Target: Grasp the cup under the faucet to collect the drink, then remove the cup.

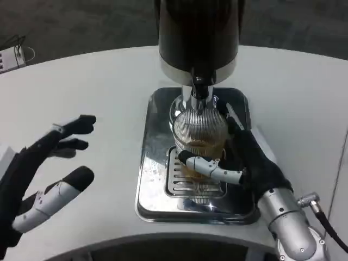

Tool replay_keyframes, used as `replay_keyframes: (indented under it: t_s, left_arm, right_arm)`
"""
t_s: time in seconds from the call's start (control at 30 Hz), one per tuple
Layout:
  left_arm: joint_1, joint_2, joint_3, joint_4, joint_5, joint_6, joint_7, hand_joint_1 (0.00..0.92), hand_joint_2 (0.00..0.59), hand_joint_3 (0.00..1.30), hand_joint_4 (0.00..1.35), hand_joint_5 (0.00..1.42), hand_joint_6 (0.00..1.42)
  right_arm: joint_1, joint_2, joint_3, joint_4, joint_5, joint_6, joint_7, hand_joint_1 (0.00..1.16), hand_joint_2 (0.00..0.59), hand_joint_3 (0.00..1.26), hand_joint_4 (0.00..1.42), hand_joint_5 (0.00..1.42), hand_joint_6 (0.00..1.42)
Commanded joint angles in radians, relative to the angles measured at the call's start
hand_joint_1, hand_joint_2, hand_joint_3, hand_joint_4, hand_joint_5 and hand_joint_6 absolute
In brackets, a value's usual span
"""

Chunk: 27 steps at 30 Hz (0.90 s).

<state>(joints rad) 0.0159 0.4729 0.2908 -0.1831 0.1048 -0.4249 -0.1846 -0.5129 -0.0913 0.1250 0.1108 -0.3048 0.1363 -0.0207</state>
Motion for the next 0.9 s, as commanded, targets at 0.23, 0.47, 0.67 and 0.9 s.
replay_keyframes:
  t_s: [0.23,0.47,0.67,0.9]
  left_arm:
    - [0.107,0.017,0.024,-0.040,0.011,0.045,-0.020,0.000,0.090,0.27,0.26,0.34,0.38]
    - [0.133,0.024,0.039,-0.038,0.004,0.046,-0.029,0.000,0.091,0.27,0.26,0.34,0.37]
    - [0.150,0.028,0.044,-0.033,0.001,0.040,-0.031,0.000,0.091,0.27,0.27,0.34,0.37]
    - [0.167,0.028,0.043,-0.032,-0.002,0.037,-0.035,0.000,0.092,0.28,0.28,0.34,0.37]
  right_arm:
    - [-0.038,0.030,0.012,0.039,0.010,-0.025,-0.022,0.77,0.211,0.00,0.00,0.00,0.00]
    - [-0.046,0.060,0.034,0.060,-0.011,-0.027,-0.064,0.77,0.212,0.00,0.00,0.00,0.00]
    - [-0.045,0.088,0.053,0.066,-0.038,-0.019,-0.113,0.78,0.212,0.00,0.00,0.05,0.02]
    - [-0.028,0.138,0.072,0.079,-0.082,-0.015,-0.216,0.80,0.224,0.02,0.08,0.15,0.12]
